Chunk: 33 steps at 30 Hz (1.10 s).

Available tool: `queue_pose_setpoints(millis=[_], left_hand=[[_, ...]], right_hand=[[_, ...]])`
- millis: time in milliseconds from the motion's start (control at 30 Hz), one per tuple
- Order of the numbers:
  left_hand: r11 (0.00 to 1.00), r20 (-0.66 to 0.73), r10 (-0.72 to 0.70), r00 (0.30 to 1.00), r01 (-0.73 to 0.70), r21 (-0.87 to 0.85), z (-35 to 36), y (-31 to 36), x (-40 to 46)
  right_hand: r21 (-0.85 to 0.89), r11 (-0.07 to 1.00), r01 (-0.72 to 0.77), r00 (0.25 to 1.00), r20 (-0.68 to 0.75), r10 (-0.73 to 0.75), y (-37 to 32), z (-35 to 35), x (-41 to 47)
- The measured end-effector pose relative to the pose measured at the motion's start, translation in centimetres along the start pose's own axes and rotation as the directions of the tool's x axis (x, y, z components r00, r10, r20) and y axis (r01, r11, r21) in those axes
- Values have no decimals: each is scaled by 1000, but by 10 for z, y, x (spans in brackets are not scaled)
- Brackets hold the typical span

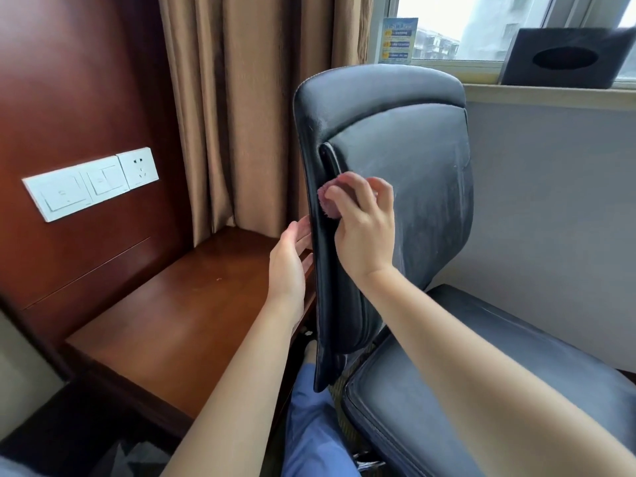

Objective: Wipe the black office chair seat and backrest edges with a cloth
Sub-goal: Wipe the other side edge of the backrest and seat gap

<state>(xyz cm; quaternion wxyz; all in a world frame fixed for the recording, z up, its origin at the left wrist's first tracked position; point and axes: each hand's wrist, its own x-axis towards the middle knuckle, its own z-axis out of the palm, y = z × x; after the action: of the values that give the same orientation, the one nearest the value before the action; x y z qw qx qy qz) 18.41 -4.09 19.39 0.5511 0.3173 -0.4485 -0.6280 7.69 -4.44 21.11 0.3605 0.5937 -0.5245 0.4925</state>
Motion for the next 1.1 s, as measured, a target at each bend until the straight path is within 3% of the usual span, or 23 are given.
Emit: queue_pose_setpoints(millis=[133,300,533,633,800,867,1033,1100], left_hand=[[1000,32,-21,999,20,17,-5,-13,-8],[997,62,-38,997,34,66,-13,-35,-19],[993,4,-67,998,66,99,-21,-52,-16],[991,7,-82,997,81,110,-24,-57,-17],[985,34,-122,992,117,128,-34,-78,-19],[978,37,-155,987,148,150,-39,-87,-20],[959,1,-229,973,225,170,-49,-97,-15],[956,-1,-237,972,233,179,-52,-98,-11]], right_hand=[[-30,1000,-4,999,34,5,7,-1,-27],[-153,967,203,972,150,-180,14,-21,-124],[-54,994,-98,994,39,100,12,-9,-80],[-77,997,-25,999,42,28,16,-4,-105],[-117,993,-2,954,299,37,23,0,-206],[-126,988,86,959,278,-48,20,-1,-202],[-87,996,21,1000,25,-18,16,-5,-144],[-117,989,88,993,83,-79,23,-4,-147]])
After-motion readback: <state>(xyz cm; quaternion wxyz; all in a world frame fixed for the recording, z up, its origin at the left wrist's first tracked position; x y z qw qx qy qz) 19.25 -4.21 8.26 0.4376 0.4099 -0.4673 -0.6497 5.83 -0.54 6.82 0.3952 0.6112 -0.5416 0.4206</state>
